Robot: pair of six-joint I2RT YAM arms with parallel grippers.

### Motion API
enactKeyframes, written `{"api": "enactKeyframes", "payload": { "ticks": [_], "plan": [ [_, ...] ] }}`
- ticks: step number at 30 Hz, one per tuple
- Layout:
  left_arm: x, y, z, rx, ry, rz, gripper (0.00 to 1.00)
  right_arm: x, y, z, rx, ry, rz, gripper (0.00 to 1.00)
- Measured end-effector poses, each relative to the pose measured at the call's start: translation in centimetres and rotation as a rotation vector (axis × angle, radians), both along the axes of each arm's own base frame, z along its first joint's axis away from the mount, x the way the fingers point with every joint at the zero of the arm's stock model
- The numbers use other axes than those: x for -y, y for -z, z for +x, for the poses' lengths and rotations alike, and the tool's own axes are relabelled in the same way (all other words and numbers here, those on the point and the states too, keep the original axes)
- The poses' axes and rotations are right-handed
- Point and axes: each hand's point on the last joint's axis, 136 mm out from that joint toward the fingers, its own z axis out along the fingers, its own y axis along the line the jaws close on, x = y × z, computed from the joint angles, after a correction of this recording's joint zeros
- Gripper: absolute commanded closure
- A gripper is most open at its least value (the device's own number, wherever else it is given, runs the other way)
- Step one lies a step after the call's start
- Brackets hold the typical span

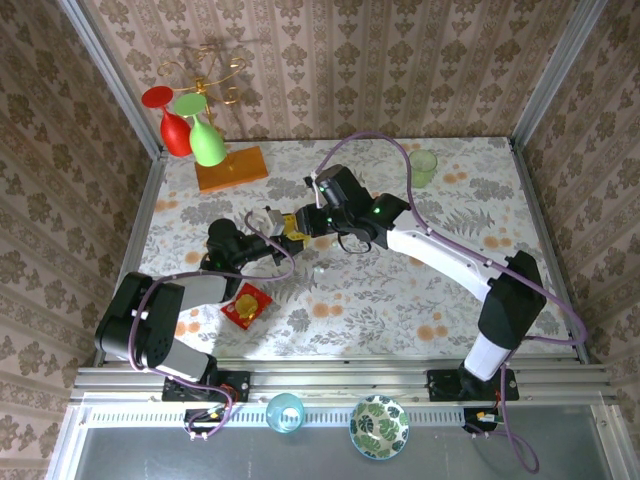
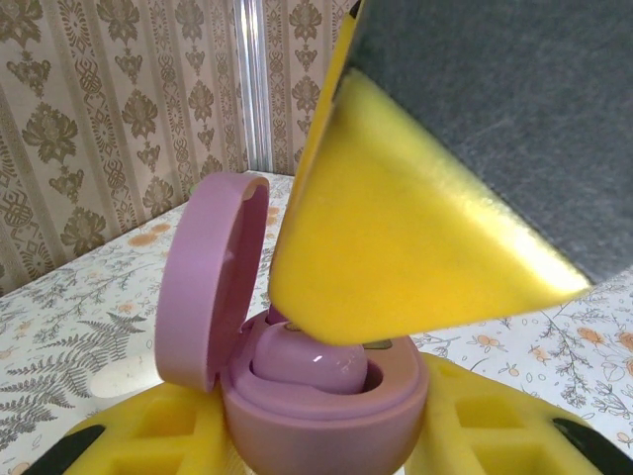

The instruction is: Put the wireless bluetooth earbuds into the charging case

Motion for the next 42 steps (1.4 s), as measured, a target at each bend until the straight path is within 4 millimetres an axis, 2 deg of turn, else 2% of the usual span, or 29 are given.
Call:
{"api": "enactKeyframes", "payload": {
  "ticks": [5, 9, 12, 15, 19, 24, 29, 40, 42],
  "plan": [
    [0.0, -0.1, 0.0, 0.003, 0.000, -0.001, 0.84, 0.0, 0.1, 0.0, 0.000, -0.002, 0.002, 0.75],
    [0.0, -0.1, 0.0, 0.003, 0.000, -0.001, 0.84, 0.1, -0.2, -0.6, 0.011, -0.019, 0.022, 0.68],
    [0.0, -0.1, 0.0, 0.004, 0.000, -0.001, 0.84, 0.6, -1.5, -1.2, 0.041, -0.031, 0.054, 0.64],
    [0.0, -0.1, 0.0, 0.006, 0.001, -0.002, 0.85, 1.2, -3.8, -1.5, 0.085, -0.028, 0.103, 0.63],
    [0.2, -0.4, -0.3, 0.033, 0.011, -0.008, 0.85, 2.2, -5.8, -0.4, 0.120, -0.002, 0.159, 0.63],
    [0.3, 0.0, -1.0, 0.048, 0.034, -0.009, 0.85, 2.8, -5.1, 2.1, 0.095, 0.043, 0.152, 0.62],
    [0.3, 0.1, -1.2, 0.050, 0.036, -0.006, 0.84, 2.5, -2.5, 2.9, 0.032, 0.048, 0.105, 0.62],
    [0.2, 0.1, -1.0, 0.045, 0.023, -0.003, 0.84, 2.9, 0.1, 1.1, -0.046, -0.001, 0.059, 0.60],
    [0.2, 0.1, -0.9, 0.046, 0.021, -0.004, 0.84, 3.4, 0.7, 0.2, -0.060, -0.005, 0.056, 0.54]
  ]
}}
